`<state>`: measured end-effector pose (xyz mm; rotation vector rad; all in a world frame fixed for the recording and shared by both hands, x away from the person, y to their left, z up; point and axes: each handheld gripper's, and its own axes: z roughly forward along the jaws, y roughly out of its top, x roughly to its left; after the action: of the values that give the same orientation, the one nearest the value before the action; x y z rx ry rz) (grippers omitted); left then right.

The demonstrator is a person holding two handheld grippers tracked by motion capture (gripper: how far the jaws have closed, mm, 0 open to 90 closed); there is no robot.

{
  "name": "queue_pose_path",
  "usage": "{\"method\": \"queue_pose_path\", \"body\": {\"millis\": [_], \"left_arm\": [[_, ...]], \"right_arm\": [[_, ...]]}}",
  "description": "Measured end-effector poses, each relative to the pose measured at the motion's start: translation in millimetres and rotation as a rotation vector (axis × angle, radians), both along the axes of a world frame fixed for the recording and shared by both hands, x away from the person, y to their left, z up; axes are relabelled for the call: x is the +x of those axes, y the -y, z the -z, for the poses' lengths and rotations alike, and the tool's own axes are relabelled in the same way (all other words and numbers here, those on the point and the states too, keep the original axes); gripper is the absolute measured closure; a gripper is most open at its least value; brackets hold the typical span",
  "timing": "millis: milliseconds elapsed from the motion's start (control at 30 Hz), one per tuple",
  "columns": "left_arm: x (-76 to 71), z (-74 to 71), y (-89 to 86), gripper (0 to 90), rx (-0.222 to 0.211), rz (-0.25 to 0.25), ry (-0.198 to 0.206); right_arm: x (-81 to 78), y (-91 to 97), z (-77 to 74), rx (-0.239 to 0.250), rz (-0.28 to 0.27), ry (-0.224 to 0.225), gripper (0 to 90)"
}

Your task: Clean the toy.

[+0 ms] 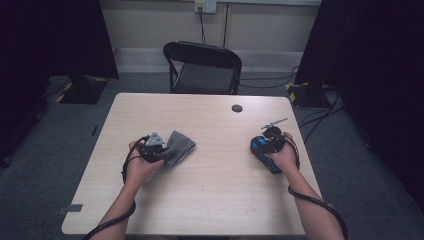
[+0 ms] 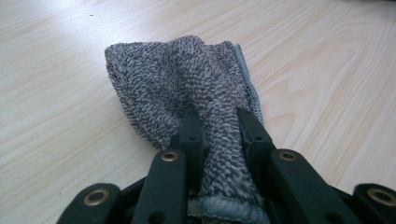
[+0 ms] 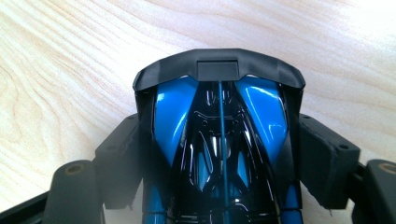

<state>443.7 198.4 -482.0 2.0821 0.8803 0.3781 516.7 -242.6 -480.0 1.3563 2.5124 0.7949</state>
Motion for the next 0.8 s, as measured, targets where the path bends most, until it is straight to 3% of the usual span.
{"method": "queue_pose_path", "body": {"millis": [500,800], "left_arm": [[0.1,3.6,0.5,73.5,-0.014,-0.01,-0.02],[-0.7,3.8,0.9,71.1,-0.015,-0.003,-0.026]], "right_arm": [[-0.7,-0.9,1.5,-0.006,-0.012,0.008,25.0],[-1.1,-3.4,2.8,-0.034,-0.037,0.026,24.3]]}}
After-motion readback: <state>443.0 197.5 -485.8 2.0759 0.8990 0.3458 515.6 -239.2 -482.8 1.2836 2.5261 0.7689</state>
